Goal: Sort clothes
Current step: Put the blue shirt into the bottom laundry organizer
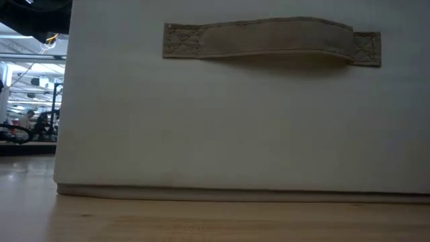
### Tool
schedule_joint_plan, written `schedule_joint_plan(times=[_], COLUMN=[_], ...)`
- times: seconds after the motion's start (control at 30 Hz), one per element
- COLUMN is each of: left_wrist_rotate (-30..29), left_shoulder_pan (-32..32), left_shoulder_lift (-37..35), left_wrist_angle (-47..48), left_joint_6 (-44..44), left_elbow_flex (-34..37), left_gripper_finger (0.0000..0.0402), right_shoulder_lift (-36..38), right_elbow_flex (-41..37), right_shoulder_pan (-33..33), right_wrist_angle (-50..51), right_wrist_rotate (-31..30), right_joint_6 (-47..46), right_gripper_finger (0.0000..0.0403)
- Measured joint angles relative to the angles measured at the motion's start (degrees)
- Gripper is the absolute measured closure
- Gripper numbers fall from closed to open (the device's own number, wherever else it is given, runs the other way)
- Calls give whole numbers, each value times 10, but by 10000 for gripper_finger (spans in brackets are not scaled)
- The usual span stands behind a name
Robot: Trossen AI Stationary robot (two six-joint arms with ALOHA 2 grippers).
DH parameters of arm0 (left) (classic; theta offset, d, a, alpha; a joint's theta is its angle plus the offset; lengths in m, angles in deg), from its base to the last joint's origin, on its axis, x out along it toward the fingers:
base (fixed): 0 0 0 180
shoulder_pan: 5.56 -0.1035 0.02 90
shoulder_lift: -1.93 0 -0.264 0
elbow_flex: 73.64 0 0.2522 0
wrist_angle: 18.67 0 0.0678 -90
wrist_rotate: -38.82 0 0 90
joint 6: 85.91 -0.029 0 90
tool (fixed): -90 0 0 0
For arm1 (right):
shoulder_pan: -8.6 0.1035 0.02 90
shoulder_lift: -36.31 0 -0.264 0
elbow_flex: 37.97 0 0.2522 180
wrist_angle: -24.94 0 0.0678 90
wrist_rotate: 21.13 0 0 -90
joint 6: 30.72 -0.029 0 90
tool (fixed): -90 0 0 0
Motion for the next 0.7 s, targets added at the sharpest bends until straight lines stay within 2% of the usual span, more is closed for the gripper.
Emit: schedule_joint_plan(times=[0.4, 0.53, 0.7], left_wrist_rotate=[0, 0, 0], left_shoulder_pan=[0, 0, 0], left_shoulder_lift=[0, 0, 0], left_wrist_angle=[0, 0, 0], left_joint_6=[2, 2, 2], left_elbow_flex=[0, 0, 0], left_gripper_finger=[263, 263, 263], right_shoulder_lift=[47, 53, 50], right_elbow_flex=[-136, -177, -222], right_shoulder_pan=[-91, -118, -149], right_wrist_angle=[-131, -190, -227], right_wrist_rotate=[96, 131, 134], right_joint_6=[96, 154, 209], right_gripper_finger=[178, 178, 179])
